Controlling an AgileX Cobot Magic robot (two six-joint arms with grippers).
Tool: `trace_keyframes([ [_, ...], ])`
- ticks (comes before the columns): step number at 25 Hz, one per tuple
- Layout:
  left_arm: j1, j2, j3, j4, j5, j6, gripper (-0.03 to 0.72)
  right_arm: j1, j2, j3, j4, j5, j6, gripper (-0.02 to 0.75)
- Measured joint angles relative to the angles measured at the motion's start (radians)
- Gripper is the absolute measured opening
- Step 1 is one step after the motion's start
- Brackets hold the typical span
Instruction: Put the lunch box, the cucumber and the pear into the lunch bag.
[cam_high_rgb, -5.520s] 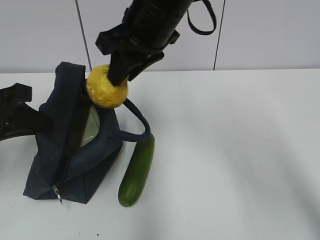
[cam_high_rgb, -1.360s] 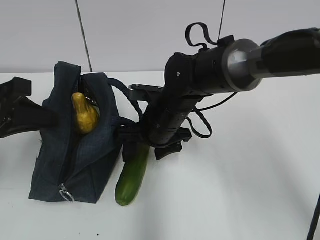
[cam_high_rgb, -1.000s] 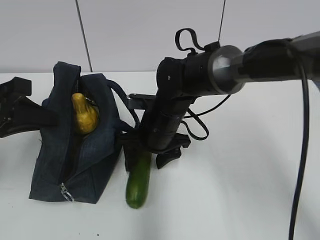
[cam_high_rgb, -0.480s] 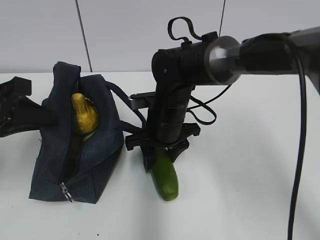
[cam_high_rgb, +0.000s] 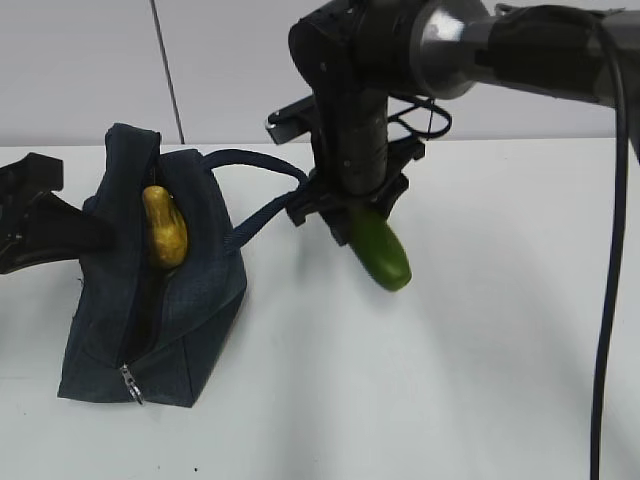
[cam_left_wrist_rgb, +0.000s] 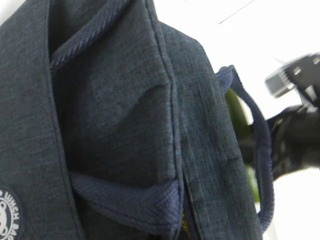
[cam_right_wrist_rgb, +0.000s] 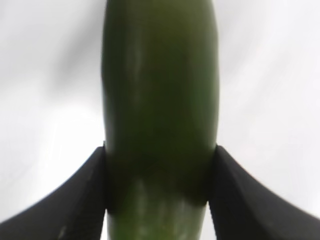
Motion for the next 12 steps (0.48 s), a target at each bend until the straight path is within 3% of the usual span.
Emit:
trace_keyframes([
  [3,0.0,0.0,0.0,0.0,-0.002,0.0,-0.015,-0.013,0.0,-0.077,-0.096,0.004,-0.002,0.407],
  [7,0.0,0.0,0.0,0.0,-0.003,0.0,-0.015,-0.03,-0.004,-0.192,-0.119,0.013,-0.004,0.407],
  [9,0.0,0.0,0.0,0.0,-0.003,0.0,-0.015,-0.033,-0.004,-0.268,-0.099,0.015,-0.006,0.407],
  [12,0.0,0.0,0.0,0.0,-0.003,0.0,-0.015,-0.033,-0.011,-0.36,0.019,0.024,-0.017,0.407],
])
